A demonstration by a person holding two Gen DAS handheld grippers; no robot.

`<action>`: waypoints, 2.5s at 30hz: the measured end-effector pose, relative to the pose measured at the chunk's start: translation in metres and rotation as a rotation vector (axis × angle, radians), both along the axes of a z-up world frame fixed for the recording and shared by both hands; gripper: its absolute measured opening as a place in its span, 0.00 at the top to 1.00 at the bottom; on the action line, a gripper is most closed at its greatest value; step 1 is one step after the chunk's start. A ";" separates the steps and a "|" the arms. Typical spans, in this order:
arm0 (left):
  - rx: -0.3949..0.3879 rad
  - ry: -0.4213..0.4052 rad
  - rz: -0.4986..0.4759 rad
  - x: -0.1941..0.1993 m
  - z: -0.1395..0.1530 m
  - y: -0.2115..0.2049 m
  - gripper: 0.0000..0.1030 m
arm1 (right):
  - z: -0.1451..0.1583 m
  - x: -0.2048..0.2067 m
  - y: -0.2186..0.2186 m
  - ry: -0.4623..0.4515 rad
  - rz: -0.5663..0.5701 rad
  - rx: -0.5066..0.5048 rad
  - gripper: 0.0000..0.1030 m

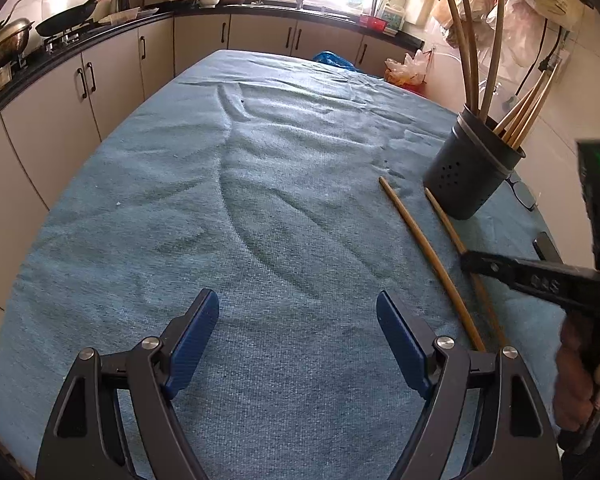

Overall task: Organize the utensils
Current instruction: 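Grasp a remaining chopstick with the right gripper while the left gripper grasps one, then lift the chopsticks upright and carry both grippers toward the grey cup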

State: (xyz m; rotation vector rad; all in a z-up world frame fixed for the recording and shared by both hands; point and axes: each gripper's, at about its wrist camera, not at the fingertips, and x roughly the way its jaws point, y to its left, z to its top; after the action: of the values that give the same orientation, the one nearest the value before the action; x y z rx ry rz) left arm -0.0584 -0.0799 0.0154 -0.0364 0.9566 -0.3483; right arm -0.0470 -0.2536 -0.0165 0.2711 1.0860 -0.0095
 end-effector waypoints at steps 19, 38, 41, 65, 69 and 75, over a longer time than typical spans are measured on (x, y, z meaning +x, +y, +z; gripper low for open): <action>-0.028 0.095 -0.063 0.014 0.005 -0.025 0.29 | 0.005 -0.035 -0.029 0.012 0.038 -0.072 0.71; 0.025 0.261 -0.056 0.071 -0.005 -0.115 0.79 | 0.035 -0.076 -0.077 -0.128 -0.083 0.055 0.92; 0.062 0.241 -0.057 0.070 -0.005 -0.123 0.84 | 0.039 -0.082 -0.081 -0.147 -0.090 0.070 0.92; -0.100 -0.274 -0.142 -0.023 0.099 -0.058 0.94 | 0.103 -0.119 -0.046 -0.495 -0.097 0.090 0.92; -0.121 -0.300 -0.146 -0.026 0.104 -0.052 0.94 | 0.106 -0.120 -0.037 -0.505 -0.096 0.081 0.92; -0.148 -0.319 -0.149 -0.030 0.115 -0.044 0.94 | 0.110 -0.119 -0.031 -0.523 -0.103 0.057 0.92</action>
State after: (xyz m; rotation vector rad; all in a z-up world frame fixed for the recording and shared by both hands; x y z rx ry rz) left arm -0.0885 -0.1239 0.1306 -0.0429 0.6174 -0.5443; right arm -0.1663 -0.2842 0.0933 0.3569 0.5529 0.0000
